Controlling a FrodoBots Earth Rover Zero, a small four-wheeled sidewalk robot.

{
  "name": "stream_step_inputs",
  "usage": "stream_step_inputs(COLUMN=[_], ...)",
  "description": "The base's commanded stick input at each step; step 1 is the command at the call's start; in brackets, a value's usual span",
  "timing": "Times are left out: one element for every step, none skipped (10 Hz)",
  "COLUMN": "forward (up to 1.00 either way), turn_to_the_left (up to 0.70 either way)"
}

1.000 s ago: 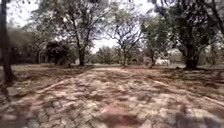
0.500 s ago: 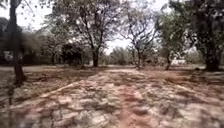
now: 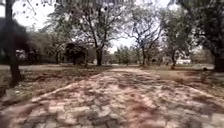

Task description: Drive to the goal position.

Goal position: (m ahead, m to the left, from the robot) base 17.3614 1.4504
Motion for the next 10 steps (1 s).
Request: stream_step_inputs(forward=[0.70,0.70,0.70,0.70,0.70,0.70,0.70,0.70,0.70,0.70], turn_to_the_left=[0.00,0.00,-0.35,-0.35,0.00,0.00,0.00,0.00,0.00,0.00])
